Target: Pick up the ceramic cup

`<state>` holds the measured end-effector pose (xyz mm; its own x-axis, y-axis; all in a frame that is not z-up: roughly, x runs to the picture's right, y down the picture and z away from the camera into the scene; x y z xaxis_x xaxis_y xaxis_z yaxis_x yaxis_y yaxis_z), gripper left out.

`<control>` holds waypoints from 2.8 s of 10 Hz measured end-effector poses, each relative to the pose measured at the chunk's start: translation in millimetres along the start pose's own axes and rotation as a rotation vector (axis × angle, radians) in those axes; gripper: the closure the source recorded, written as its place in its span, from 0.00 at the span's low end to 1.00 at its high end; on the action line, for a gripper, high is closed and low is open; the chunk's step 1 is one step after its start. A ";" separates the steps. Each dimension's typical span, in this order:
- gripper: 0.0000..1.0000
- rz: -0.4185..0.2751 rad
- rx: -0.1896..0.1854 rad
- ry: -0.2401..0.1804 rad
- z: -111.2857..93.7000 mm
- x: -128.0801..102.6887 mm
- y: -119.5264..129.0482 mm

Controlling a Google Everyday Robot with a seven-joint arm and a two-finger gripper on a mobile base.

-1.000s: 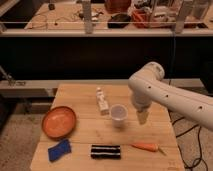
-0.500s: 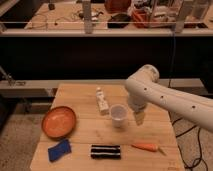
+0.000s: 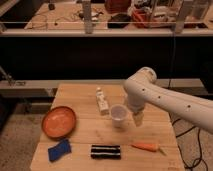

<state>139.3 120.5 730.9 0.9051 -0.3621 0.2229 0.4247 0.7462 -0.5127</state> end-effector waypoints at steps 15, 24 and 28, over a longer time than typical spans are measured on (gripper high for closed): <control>0.20 -0.203 -0.082 -0.028 67.0 -1.6 -5.8; 0.20 -0.233 -0.102 -0.026 83.7 -10.0 -5.9; 0.20 -0.234 -0.105 -0.024 90.2 -12.7 -7.0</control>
<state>126.6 170.3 806.5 0.7830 -0.5042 0.3643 0.6197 0.5812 -0.5274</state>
